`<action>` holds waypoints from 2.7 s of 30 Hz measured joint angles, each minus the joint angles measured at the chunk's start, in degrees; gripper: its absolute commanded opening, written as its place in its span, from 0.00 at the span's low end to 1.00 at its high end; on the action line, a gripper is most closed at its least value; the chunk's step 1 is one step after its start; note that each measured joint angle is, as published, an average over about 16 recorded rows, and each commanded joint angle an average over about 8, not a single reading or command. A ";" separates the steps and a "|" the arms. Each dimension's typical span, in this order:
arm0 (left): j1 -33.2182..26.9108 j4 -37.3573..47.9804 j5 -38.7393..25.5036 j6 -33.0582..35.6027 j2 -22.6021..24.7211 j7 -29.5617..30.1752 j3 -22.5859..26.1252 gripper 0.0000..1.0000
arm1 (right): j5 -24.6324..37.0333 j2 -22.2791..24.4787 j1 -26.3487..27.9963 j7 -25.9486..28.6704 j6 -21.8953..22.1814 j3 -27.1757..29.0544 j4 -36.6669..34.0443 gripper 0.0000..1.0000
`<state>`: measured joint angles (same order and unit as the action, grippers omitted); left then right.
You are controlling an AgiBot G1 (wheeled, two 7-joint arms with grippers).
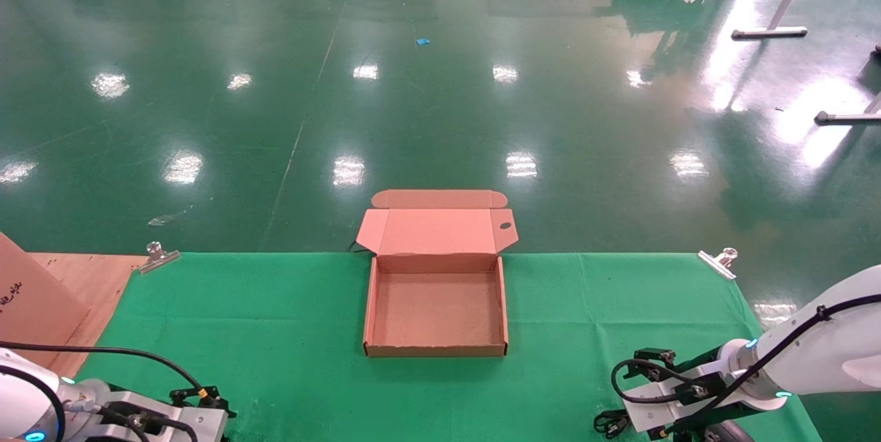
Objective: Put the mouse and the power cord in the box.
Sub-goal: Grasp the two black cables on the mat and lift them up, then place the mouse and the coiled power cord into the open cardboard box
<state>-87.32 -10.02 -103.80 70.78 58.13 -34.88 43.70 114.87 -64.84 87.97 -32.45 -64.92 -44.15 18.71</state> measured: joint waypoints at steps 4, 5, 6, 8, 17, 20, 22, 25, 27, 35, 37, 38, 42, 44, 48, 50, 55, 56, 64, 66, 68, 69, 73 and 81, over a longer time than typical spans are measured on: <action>-0.54 2.09 0.24 -0.46 0.17 -1.57 -0.19 0.12 | -0.25 -0.89 0.70 -1.80 0.34 0.08 -2.68 0.06; -0.66 2.55 0.31 -0.56 0.19 -1.92 -0.24 0.00 | -0.30 -1.12 0.86 -2.19 0.43 0.10 -3.26 0.00; -0.77 2.99 0.39 -0.66 0.21 -2.26 -0.30 0.00 | -0.34 -1.35 1.02 -2.56 0.53 0.11 -3.83 0.00; -0.96 3.76 0.56 -0.80 0.23 -2.92 -0.42 0.00 | -0.41 -1.83 1.29 -3.23 0.75 0.13 -4.84 0.00; -1.50 6.44 1.12 -0.96 0.14 -5.25 -0.82 0.00 | -0.58 -4.20 2.28 -5.47 2.27 0.19 -8.72 0.00; -1.66 7.08 1.19 -1.02 0.10 -5.76 -0.87 0.00 | -0.62 -4.95 2.61 -6.07 2.85 0.22 -9.85 0.00; -1.77 7.43 1.21 -1.08 0.08 -6.05 -0.88 0.00 | -0.65 -5.40 2.85 -6.47 3.19 0.24 -10.56 0.00; -1.90 7.89 1.14 -1.23 0.10 -6.40 -0.84 0.00 | -0.72 -5.94 3.24 -7.07 3.58 0.29 -11.58 0.00; -1.97 8.17 1.07 -1.33 0.14 -6.56 -0.80 0.00 | -0.78 -6.18 3.49 -7.49 3.71 0.33 -12.24 0.00; -2.01 9.09 0.82 -1.67 0.38 -6.80 -0.63 0.00 | -1.05 -6.21 4.08 -9.25 3.16 0.49 -14.57 0.00; -1.99 9.28 0.75 -1.73 0.47 -6.76 -0.58 0.00 | -1.12 -6.02 4.15 -9.66 2.82 0.53 -15.06 0.00; -1.98 9.36 0.72 -1.75 0.51 -6.72 -0.56 0.00 | -1.16 -5.91 4.18 -9.86 2.64 0.55 -15.29 0.00; -2.25 9.58 0.60 -1.58 0.61 -6.56 -0.47 0.00 | -1.34 -5.40 4.37 -10.56 1.76 0.66 -16.07 0.00; -2.59 9.59 0.53 -1.27 0.59 -6.52 -0.42 0.00 | -1.47 -5.15 4.56 -10.84 1.26 0.75 -16.36 0.00; -3.83 9.42 0.32 -0.06 0.41 -6.53 -0.27 0.00 | -1.90 -4.64 5.23 -11.35 0.01 1.04 -16.72 0.00; -4.76 9.24 0.21 0.91 0.25 -6.59 -0.19 0.00 | -2.25 -4.35 5.77 -11.58 -0.81 1.28 -16.79 0.00; -8.09 8.29 -0.16 4.39 -0.21 -6.90 0.07 0.00 | -3.64 -3.41 8.08 -12.04 -3.89 2.23 -16.61 0.00; -8.90 8.01 -0.24 5.23 -0.29 -6.96 0.13 0.00 | -3.99 -3.17 8.72 -12.10 -4.69 2.47 -16.50 0.00; -16.44 4.12 -0.73 12.67 -0.30 -6.42 0.51 0.00 | -7.18 -1.26 15.98 -11.69 -13.08 4.63 -14.18 0.00; -18.40 2.63 -0.72 14.33 -0.06 -5.77 0.53 0.00 | -7.92 -1.08 18.16 -11.06 -15.22 5.12 -13.09 0.00; -20.33 0.93 -0.60 15.74 0.31 -4.83 0.48 0.00 | -8.53 -1.20 20.31 -10.10 -17.02 5.55 -11.78 0.00; -21.29 0.00 -0.50 16.36 0.54 -4.26 0.44 0.00 | -8.81 -1.38 21.35 -9.51 -17.78 5.74 -11.05 0.00; -24.71 -4.00 0.13 18.19 1.69 -1.47 0.19 0.00 | -9.53 -2.83 25.08 -6.45 -19.69 6.28 -7.81 0.00; -29.39 -12.02 2.11 19.34 3.77 4.98 -0.23 0.00 | -9.77 -7.52 30.08 1.23 -19.42 6.63 -1.56 0.00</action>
<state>-116.71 -22.04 -101.69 90.11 61.91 -29.90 43.47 105.11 -72.36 118.05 -31.22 -84.34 -37.52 17.15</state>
